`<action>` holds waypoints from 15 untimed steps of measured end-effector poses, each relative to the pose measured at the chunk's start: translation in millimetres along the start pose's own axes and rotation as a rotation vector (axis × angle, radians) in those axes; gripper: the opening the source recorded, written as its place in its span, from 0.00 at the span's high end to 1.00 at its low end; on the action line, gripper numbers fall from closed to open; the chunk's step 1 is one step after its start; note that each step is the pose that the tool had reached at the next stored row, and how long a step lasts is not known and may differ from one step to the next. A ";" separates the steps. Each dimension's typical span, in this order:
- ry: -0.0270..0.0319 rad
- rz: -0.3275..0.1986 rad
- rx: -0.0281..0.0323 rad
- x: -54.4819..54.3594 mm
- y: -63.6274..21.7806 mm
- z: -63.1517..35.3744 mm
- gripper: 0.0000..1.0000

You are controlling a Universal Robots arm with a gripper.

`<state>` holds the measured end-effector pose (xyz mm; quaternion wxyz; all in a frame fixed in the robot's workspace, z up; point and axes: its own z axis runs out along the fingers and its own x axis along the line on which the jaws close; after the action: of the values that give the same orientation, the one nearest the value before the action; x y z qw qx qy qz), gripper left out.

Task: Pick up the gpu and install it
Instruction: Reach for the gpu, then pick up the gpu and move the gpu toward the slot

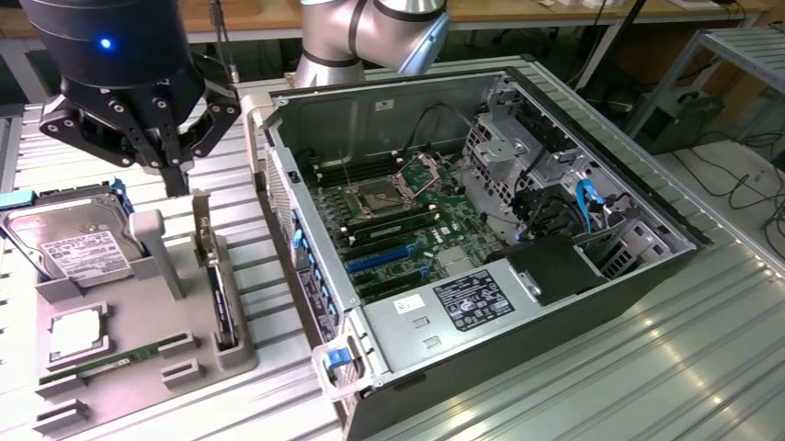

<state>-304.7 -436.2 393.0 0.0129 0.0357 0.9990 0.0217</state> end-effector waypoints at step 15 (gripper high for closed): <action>0.0000 0.000 0.0000 0.4 -0.8 -0.1 0.89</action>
<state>-305.1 -437.0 393.0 0.0129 0.0357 0.9990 0.0217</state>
